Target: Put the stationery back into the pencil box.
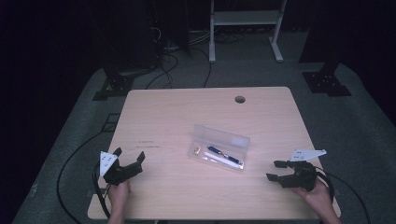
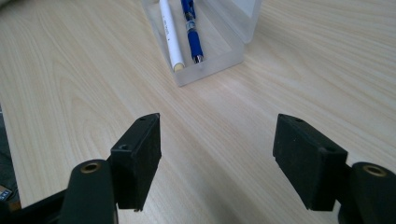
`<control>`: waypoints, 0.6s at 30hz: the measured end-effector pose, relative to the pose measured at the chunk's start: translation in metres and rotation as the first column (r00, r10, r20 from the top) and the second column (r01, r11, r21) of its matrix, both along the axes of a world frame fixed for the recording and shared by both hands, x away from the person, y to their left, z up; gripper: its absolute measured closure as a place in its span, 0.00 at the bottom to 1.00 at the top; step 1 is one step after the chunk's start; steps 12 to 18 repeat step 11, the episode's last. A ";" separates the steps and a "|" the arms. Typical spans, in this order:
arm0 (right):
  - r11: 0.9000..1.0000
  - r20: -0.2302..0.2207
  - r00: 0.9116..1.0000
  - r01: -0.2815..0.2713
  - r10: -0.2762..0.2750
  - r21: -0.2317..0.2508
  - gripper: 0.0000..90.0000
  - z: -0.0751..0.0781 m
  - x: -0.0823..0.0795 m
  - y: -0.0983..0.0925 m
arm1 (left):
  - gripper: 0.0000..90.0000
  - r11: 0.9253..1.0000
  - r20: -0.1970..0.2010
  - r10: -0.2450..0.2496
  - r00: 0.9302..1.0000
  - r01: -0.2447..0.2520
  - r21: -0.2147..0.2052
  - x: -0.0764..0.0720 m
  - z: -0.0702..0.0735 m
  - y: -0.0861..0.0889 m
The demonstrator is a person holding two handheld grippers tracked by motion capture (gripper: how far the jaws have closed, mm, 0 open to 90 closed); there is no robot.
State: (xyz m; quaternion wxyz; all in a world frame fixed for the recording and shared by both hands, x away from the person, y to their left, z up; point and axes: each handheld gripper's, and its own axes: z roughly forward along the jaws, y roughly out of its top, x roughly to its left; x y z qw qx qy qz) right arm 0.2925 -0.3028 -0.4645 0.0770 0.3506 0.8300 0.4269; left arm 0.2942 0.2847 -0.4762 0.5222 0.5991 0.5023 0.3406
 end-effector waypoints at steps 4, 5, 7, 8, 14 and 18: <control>1.000 0.000 1.000 0.009 -0.009 0.003 0.35 -0.002 -0.004 -0.005 | 0.01 1.000 -0.001 -0.001 1.000 0.001 0.008 0.000 0.000 -0.001; 1.000 -0.001 1.000 0.010 -0.010 0.003 0.35 -0.002 -0.005 -0.006 | 0.01 1.000 0.000 -0.001 1.000 0.001 0.009 0.000 0.000 -0.001; 1.000 0.003 1.000 0.017 -0.017 0.005 0.35 -0.003 -0.008 -0.008 | 0.01 1.000 -0.001 -0.001 1.000 0.001 0.008 -0.001 0.000 -0.001; 1.000 0.007 1.000 0.020 -0.020 0.012 0.34 -0.003 -0.010 -0.009 | 0.01 1.000 -0.001 -0.001 1.000 0.001 0.009 -0.001 0.000 -0.001; 0.999 0.029 0.999 0.033 -0.034 0.030 0.34 -0.003 -0.016 -0.012 | 0.01 1.000 0.000 0.000 1.000 0.000 0.014 0.000 0.000 -0.001; 0.999 0.029 0.999 0.033 -0.034 0.030 0.34 -0.003 -0.016 -0.012 | 0.01 1.000 0.000 0.000 1.000 0.000 0.014 0.000 0.000 -0.001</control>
